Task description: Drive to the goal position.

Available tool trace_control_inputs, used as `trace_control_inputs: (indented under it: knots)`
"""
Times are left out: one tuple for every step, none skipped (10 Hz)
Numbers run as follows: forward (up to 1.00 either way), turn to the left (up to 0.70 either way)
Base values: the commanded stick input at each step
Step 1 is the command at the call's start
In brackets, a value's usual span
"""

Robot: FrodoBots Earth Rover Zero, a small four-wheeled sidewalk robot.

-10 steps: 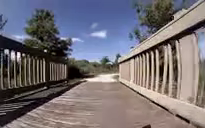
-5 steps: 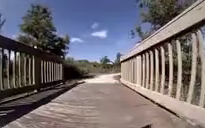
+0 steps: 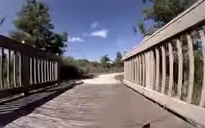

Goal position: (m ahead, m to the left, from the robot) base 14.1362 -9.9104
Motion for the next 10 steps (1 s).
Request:
trace_control_inputs:
  knots:
    - [0.85, 0.0]
    - [0.85, 0.0]
    - [0.85, 0.0]
    - [0.85, 0.0]
    - [0.85, 0.0]
    - [0.85, 0.0]
    - [0.85, 0.0]
    - [0.85, 0.0]
    - [0.85, 0.0]
    - [0.85, 0.0]
